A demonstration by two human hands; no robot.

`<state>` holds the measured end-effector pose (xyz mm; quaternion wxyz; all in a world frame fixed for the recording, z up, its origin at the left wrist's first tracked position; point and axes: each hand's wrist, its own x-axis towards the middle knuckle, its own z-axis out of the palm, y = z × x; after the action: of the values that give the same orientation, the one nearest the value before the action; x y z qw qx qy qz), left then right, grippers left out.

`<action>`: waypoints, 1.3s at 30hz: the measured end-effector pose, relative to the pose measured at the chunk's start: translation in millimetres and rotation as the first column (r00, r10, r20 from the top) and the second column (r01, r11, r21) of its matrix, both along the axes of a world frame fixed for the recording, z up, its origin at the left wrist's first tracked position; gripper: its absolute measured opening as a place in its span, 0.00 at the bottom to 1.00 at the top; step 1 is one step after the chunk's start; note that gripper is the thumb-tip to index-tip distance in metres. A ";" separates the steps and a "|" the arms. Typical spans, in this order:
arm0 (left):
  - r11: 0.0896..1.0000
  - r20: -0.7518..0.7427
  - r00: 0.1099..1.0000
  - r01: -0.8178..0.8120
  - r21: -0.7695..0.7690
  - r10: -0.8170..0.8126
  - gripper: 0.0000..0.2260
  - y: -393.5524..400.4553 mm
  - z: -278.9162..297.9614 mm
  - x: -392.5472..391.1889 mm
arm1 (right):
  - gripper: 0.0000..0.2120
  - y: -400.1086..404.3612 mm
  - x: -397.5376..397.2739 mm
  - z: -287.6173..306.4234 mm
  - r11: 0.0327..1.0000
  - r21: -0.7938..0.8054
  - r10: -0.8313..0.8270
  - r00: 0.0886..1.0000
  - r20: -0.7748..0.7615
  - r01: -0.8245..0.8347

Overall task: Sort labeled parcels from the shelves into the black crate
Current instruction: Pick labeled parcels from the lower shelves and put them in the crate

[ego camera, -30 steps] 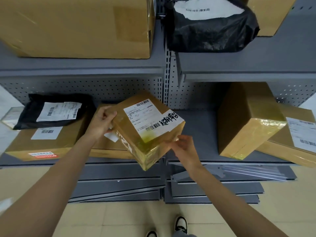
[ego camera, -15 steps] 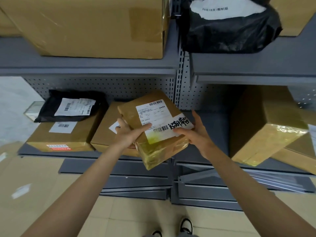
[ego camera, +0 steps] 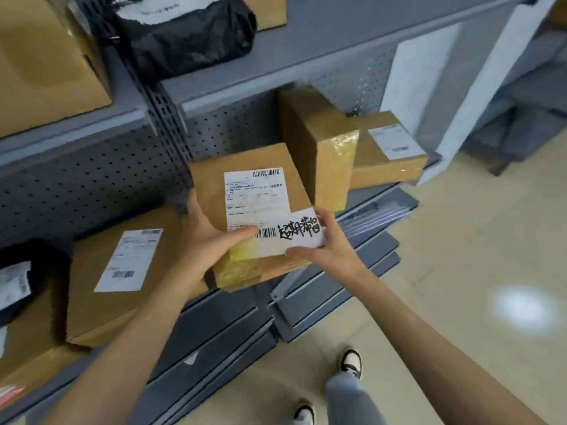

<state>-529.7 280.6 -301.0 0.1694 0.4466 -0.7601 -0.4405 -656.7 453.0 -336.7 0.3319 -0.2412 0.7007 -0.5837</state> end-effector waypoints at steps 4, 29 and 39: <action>0.988 0.029 0.992 0.126 -0.089 -0.124 0.59 54.3 1.8 -11.4 | 0.37 68.2 18.2 2.2 0.986 -0.022 -0.165 0.986 0.025 0.165; 0.015 -0.005 0.015 0.998 0.057 -1.000 0.61 740.0 -14.4 37.9 | 0.39 699.1 323.6 -3.8 0.012 0.027 -0.999 0.011 0.035 1.000; -0.536 -0.011 -0.537 0.840 0.088 -0.844 0.61 978.2 -28.0 154.8 | 0.40 829.7 491.9 -20.3 -0.502 0.075 -0.864 -0.504 0.004 0.861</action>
<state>-374.9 1258.8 -329.0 -0.3431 -0.4310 -0.7511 -0.3639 -164.8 1282.7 -357.0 -0.3131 0.5122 0.5566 -0.5743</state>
